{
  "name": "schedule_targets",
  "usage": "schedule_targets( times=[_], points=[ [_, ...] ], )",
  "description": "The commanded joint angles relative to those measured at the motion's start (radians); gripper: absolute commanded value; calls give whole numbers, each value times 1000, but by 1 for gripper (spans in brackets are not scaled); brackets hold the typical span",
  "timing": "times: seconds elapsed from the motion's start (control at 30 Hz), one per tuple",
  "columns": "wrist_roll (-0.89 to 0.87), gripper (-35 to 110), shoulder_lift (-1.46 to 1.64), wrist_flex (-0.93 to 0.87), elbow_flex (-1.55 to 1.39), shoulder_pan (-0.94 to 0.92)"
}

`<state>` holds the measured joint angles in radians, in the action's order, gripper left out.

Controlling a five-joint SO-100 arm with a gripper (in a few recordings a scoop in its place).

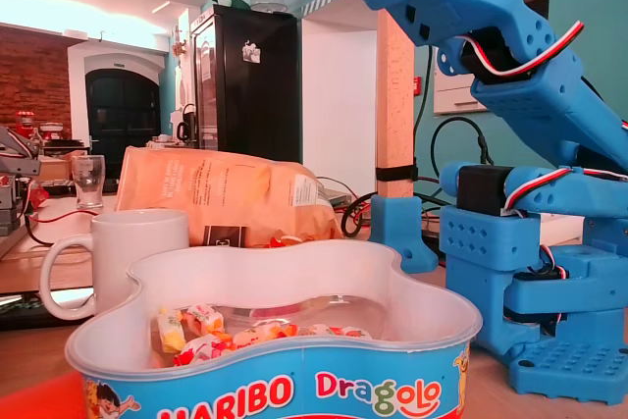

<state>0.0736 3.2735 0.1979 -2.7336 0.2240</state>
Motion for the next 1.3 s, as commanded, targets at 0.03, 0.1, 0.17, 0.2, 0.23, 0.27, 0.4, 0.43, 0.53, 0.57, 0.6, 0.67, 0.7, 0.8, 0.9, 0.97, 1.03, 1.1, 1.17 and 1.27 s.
schedule_targets(
  times=[0.03, 0.1, 0.17, 0.2, 0.23, 0.27, 0.4, 0.43, 0.53, 0.57, 0.6, 0.67, 0.7, 0.8, 0.9, 0.97, 1.03, 1.1, 1.17, 1.27],
  points=[
    [15, 16, 46, 31, -20, 21],
    [18, 16, 46, 37, -18, 20],
    [18, 16, 46, 40, -12, 11],
    [18, 16, 46, 43, -12, 11],
    [8, 16, 46, 43, -12, 9],
    [6, 16, 46, 41, -15, 11],
    [8, 16, 48, 35, -34, 8],
    [5, 16, 48, 32, -29, 8],
    [2, 16, 41, 28, -9, 20],
    [0, 16, 40, 25, -5, 20],
    [-8, 16, 38, 12, 2, 20],
    [-48, 16, 32, -43, 28, 18],
    [-78, 16, 18, -81, 51, 11],
    [-195, 16, -72, -216, 184, 6],
    [-295, 16, -236, -360, 399, 2],
    [-345, 16, -364, -469, 563, -17],
    [-383, 16, -492, -586, 739, -44],
    [-413, 16, -618, -724, 917, -60],
    [-434, 16, -736, -884, 1094, -69],
    [-442, 16, -884, -1152, 1336, -71]
  ],
)
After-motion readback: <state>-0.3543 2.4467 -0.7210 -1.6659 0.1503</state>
